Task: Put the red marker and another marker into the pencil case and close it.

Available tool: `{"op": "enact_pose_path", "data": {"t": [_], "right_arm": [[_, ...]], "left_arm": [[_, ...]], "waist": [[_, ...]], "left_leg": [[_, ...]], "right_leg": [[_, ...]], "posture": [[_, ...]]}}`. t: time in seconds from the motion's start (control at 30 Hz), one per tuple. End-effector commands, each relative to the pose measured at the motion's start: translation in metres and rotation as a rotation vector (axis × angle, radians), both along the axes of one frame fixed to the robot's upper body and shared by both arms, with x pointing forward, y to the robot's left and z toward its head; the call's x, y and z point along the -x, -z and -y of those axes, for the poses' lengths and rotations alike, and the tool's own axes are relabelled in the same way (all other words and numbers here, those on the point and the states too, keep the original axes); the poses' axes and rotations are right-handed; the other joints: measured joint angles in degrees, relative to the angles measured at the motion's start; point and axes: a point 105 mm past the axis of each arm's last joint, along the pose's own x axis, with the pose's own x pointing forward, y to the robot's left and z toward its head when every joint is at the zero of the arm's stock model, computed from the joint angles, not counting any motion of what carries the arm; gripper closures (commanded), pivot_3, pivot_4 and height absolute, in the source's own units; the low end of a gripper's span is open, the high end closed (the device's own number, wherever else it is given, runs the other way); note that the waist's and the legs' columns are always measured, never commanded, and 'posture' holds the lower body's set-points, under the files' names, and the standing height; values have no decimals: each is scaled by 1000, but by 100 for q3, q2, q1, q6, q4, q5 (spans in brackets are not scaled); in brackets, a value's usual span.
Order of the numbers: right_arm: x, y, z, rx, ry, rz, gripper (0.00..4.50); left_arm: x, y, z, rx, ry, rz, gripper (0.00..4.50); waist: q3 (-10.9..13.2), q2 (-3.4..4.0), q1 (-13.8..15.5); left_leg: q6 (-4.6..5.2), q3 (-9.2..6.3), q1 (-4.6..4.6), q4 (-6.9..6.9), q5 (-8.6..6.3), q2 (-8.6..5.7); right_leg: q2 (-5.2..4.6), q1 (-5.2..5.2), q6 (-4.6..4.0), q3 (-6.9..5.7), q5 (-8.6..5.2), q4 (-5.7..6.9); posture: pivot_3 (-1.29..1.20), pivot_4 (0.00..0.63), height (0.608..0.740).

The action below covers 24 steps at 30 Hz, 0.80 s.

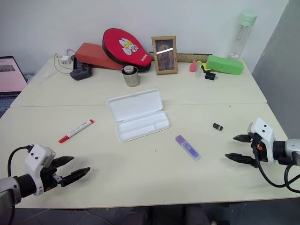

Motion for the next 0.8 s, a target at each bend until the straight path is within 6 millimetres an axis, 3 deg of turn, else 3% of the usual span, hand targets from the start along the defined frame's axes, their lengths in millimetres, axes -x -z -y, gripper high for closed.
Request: {"op": "enact_pose_path", "data": {"t": [0.03, 0.27, 0.47, 0.67, 0.8], "right_arm": [[-4, -29, -21, -88, -76, 101, 85], [-6, -53, -73, -184, -237, 187, 85], [-5, -51, -86, -169, -235, 218, 85], [2, -53, -93, -172, -227, 237, 85], [6, -53, -94, -176, -220, 239, 85]], "left_arm": [[-16, -8, 26, 23, 114, 46, 0], [-72, -14, 85, 57, 330, 117, 0], [-112, -19, 128, 39, 485, 150, 0], [-117, -8, 150, 4, 610, 108, 0], [-117, 2, 152, -20, 631, 81, 0]], "waist": [[0, 0, 0], [0, -1, 0], [1, -3, 11], [1, -3, -29], [1, -3, -26]], "left_leg": [[0, -1, 0, 1, 0, 0], [0, 2, -1, 5, 0, 4], [0, 9, -32, 20, 0, 10], [1, 13, -43, 22, 0, 12], [1, 13, -45, 23, 0, 14]], "right_leg": [[1, 1, 1, -1, 1, 0], [35, 2, 9, 0, 8, 0], [38, -14, 17, -3, 15, 1], [40, -34, 19, -3, 16, 6], [43, -35, 16, -3, 18, 9]], "posture": [[0, 150, 740], [0, 150, 740], [0, 150, 740], [0, 150, 740], [0, 150, 740]]}}
